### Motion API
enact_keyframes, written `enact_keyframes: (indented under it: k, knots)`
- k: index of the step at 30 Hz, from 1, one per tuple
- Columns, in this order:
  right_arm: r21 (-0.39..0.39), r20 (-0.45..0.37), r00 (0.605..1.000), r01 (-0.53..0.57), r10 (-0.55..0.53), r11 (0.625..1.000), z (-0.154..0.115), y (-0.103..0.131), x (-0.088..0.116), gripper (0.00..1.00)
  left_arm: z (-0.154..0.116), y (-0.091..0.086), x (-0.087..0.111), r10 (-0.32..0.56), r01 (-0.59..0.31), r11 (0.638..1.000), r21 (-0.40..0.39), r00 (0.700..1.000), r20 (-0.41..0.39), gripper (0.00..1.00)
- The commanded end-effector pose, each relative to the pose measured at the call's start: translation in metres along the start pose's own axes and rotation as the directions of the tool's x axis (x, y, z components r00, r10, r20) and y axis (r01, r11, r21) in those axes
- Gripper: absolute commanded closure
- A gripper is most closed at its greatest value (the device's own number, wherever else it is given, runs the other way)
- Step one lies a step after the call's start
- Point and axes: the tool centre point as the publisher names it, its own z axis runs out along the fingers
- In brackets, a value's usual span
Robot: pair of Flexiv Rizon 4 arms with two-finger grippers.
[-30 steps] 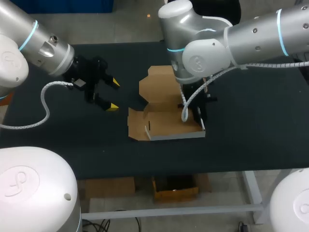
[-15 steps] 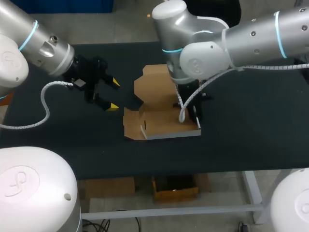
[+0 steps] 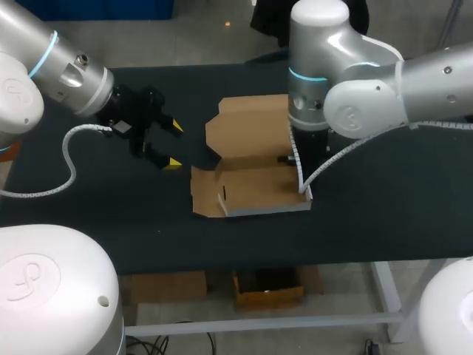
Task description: Assemble the packaging by folding the flat box into shape, placing the metal phone stand inside, and closing the box properly
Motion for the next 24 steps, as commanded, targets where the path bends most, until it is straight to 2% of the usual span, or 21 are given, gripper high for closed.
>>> enact_keyframes:
  k: [1, 8, 16, 24]
  knots:
    - [0.019, -0.074, 0.997, 0.006, -0.005, 1.0, 0.0, 0.002, -0.004, 1.0, 0.0, 0.0, 0.0, 0.0, 0.0, 1.0, -0.003, 1.0, -0.002, 0.0]
    - [0.054, -0.077, 0.997, 0.006, -0.002, 0.999, -0.001, 0.004, -0.004, 1.0, 0.0, 0.0, 0.0, 0.0, 0.0, 1.0, -0.003, 1.0, -0.002, 0.0]
    - [0.099, 0.009, 1.0, -0.012, 0.011, 0.995, -0.01, 0.003, -0.002, 1.0, 0.0, 0.0, 0.0, 0.0, 0.0, 1.0, -0.003, 1.0, -0.002, 0.0]
    - [0.101, 0.034, 0.999, -0.022, 0.018, 0.995, -0.005, 0.002, -0.003, 1.0, 0.0, 0.0, 0.0, 0.0, 0.0, 1.0, -0.003, 1.0, -0.002, 0.0]
